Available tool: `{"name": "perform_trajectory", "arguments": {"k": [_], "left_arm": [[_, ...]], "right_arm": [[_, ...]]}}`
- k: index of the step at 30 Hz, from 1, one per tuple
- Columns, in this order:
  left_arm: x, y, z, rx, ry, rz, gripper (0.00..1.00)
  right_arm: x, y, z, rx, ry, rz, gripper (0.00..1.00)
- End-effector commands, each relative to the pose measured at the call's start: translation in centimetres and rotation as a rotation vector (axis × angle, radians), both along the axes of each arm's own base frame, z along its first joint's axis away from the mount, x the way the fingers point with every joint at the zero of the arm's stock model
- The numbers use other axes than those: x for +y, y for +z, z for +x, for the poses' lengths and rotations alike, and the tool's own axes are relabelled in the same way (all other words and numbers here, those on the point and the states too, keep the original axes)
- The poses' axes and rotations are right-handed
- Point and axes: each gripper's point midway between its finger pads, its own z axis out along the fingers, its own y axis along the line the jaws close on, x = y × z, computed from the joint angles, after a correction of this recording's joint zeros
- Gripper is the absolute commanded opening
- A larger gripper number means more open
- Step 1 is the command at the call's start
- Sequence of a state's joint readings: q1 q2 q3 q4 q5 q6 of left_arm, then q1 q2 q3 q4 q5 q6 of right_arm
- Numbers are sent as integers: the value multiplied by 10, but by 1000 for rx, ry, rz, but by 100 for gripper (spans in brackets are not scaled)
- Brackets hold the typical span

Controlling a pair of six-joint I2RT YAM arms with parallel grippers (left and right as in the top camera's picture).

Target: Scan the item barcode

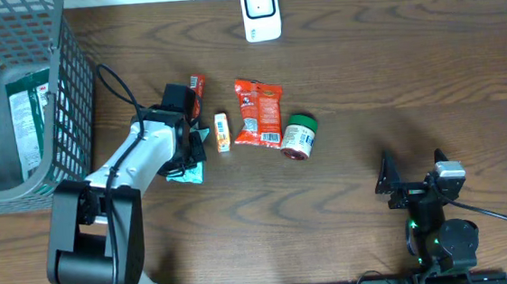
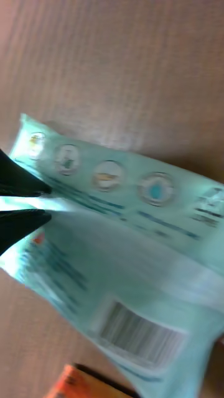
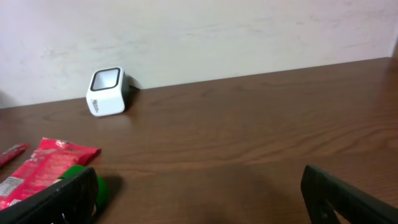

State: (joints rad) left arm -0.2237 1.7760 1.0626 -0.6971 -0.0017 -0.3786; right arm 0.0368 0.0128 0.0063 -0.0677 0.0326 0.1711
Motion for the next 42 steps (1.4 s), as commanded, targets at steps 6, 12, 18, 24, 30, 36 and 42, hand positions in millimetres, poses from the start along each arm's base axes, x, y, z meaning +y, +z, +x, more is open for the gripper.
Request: {"name": "perform_trajectory", "arguments": {"k": [6,12,18,24,30,36,42], "left_arm": [[-13,56,45,-251,-21,-67,10],[-15,35,56,-267,-22,-70,10],[-22,-16,41,-141,-25,-92,10],[-15,-31,32,-80,-39,-50,10],[-19,21,56,-215,-53,-74,17],[-19,60,54,-295,-54,-93,13],[-16,38,30,-199,-55,-86,8]], "right_arm": [[-2,-2,0,6,-6,-12,99],[-2,-2,0,6,-5,-12,99],[-2,-2,0,6,-5,-12,99],[-2,-2,0,6,-5,-12,99],[-2,-2,0,6,-6,-12,99],[-2,-2,0,6,-6,-12,99],[-2,-2,0,6,-6,-12,99]]}}
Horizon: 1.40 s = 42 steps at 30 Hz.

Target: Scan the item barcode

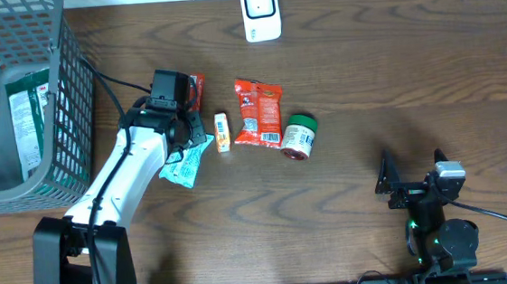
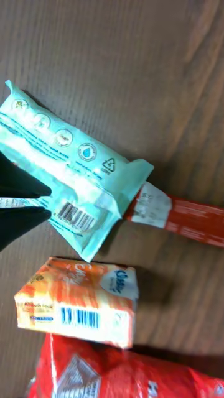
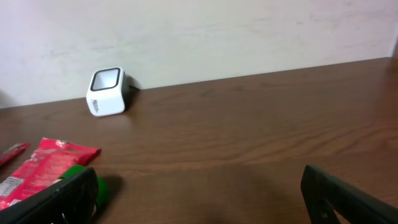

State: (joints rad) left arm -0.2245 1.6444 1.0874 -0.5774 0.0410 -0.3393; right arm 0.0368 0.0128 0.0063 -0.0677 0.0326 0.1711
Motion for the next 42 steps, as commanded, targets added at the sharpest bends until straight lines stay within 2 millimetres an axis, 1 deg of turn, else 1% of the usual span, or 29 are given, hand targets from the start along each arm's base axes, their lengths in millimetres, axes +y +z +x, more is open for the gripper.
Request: {"name": "perform_trajectory", "arguments": {"k": [1,6,9,10,11,12,13,15,16,18,20,22,24,25,26,28,30,32,42], "left_arm": [[2,-24,-19,79,-10,11,8],[1,-56,-40,158,-19,-5,8],[4,-76,-53,203,-19,4,8],[5,-78,-56,210,-18,10,8],[12,-78,-55,206,-17,48,8],[13,-75,-52,190,-27,59,8],[12,-70,-48,173,-38,58,11],[9,-55,-37,129,-40,48,17],[8,-44,-31,100,-40,41,17],[5,-22,-21,40,-41,23,25],[3,1,-13,-23,-41,11,36],[3,25,-6,-91,-36,-3,41],[8,46,-1,-159,-18,-7,44],[22,60,3,-207,21,21,52],[30,65,4,-226,44,40,58],[44,71,4,-244,79,68,82],[50,72,2,-238,97,72,82],[52,71,3,-236,102,73,82],[52,71,3,-236,101,73,82]], "right_arm": [[-2,-2,0,6,-6,-12,99],[-2,-2,0,6,-6,-12,99],[-2,-2,0,6,-6,-12,99],[-2,-2,0,6,-6,-12,99],[-2,-2,0,6,-6,-12,99],[-2,-2,0,6,-6,-12,99],[-2,-2,0,6,-6,-12,99],[-2,-2,0,6,-6,-12,99],[-2,-2,0,6,-6,-12,99],[-2,-2,0,6,-6,-12,99],[-2,-2,0,6,-6,-12,99],[-2,-1,0,5,-6,-12,99],[-2,-2,0,6,-5,-12,99],[-2,-2,0,6,-6,-12,99],[-2,-2,0,6,-6,-12,99],[-2,-2,0,6,-6,-12,99],[-2,-2,0,6,-6,-12,99],[-2,-2,0,6,-6,-12,99],[-2,-2,0,6,-6,-12,99]]}}
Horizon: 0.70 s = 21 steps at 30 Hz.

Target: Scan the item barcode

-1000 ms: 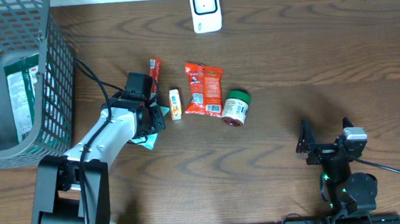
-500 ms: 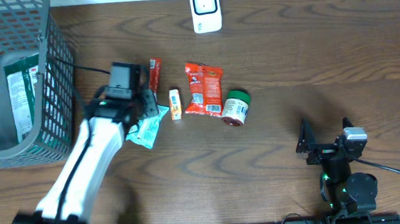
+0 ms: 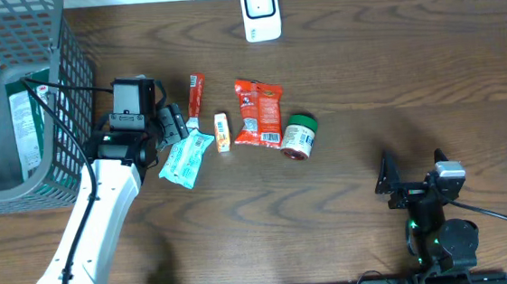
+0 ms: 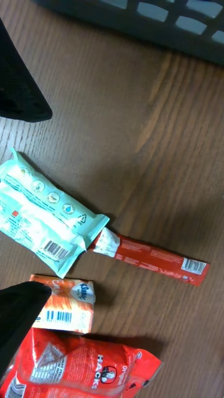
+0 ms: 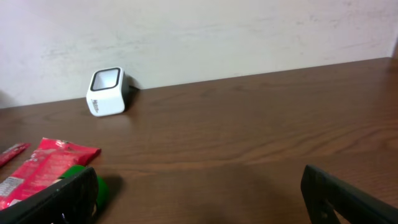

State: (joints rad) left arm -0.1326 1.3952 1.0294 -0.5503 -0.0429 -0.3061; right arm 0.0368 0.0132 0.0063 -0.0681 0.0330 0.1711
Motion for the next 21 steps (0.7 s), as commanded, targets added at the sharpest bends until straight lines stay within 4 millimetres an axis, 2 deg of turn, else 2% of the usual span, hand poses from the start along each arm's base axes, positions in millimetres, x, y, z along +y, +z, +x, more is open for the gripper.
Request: {"name": "perform_trajectory", "arguments": {"k": [1,21], "left_arm": [[4,3,2,-6,5,23,83],[4,3,2,-6,5,22,83]], "right_arm": [[-2,-2,0,5,-5,-11,99],[-2,-2,0,5,-5,-11,99]]}}
